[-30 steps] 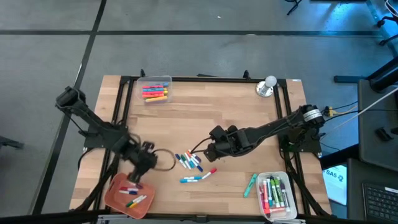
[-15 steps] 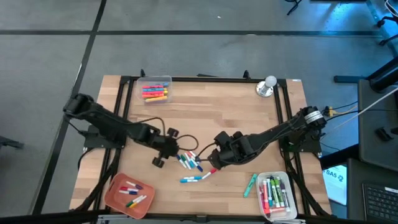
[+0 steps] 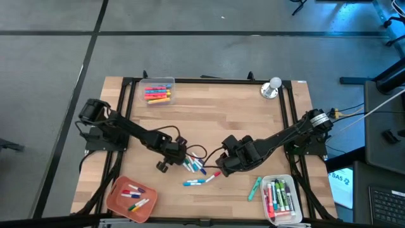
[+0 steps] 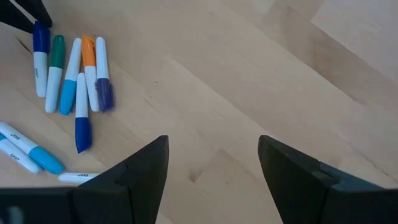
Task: Pick & Place Markers
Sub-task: Put the blue pen into the orange bin
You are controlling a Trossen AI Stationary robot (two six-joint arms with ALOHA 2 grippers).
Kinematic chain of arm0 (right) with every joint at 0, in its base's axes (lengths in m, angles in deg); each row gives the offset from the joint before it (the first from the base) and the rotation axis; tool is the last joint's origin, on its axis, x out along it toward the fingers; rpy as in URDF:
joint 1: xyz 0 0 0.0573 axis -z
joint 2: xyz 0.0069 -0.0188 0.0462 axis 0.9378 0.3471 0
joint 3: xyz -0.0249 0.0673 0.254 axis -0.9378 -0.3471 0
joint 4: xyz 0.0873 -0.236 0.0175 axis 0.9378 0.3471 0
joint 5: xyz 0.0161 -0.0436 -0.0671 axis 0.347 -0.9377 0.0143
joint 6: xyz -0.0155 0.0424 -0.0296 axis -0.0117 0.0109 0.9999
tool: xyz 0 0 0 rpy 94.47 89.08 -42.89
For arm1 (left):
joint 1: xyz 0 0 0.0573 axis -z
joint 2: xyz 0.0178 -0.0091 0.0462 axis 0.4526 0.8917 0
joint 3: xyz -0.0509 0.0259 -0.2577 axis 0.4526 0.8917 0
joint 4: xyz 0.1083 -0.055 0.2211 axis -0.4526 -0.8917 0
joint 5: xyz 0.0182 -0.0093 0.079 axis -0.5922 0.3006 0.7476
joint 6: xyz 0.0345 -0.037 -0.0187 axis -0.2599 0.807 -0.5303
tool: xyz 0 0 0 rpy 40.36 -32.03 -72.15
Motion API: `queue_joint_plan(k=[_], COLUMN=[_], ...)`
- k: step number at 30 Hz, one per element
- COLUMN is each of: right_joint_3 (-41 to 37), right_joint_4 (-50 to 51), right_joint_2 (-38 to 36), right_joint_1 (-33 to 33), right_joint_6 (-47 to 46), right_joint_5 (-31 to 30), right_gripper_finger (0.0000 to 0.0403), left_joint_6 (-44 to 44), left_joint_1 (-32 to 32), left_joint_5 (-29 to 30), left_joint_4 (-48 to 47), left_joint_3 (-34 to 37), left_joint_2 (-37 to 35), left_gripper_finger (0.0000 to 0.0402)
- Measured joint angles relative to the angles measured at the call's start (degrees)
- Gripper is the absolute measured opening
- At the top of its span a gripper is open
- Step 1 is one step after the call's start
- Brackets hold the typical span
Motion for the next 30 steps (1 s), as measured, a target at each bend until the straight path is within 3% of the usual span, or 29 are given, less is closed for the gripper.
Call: queue_joint_plan(k=[7, 17, 24, 30], right_joint_3=[0.00, 0.00, 0.00, 0.02], right_joint_4=[0.15, 0.11, -0.07, -1.81], right_joint_2=[0.00, 0.00, -0.02, -0.02], right_joint_1=[0.22, 1.50, 1.84, 3.78], right_joint_6=[1.02, 1.95, 3.56, 6.20], right_joint_5=[-1.53, -1.55, -1.43, -0.48], right_gripper_finger=[0.0247, 0.0247, 0.0247, 0.0247], left_joint_6=[3.12, 5.20, 6.94, 24.82], left_joint_1=[0.03, 0.08, 2.15, 7.03], left_joint_5=[-0.52, -1.48, -2.61, -16.79], left_joint_4=[0.88, -1.32, -24.68, -44.01], left_joint_3=[0.15, -0.45, -6.98, -11.85], left_joint_2=[-0.47, -1.98, -11.60, -24.35], left_gripper_finger=[0.0039, 0.0030, 0.0019, 0.0006])
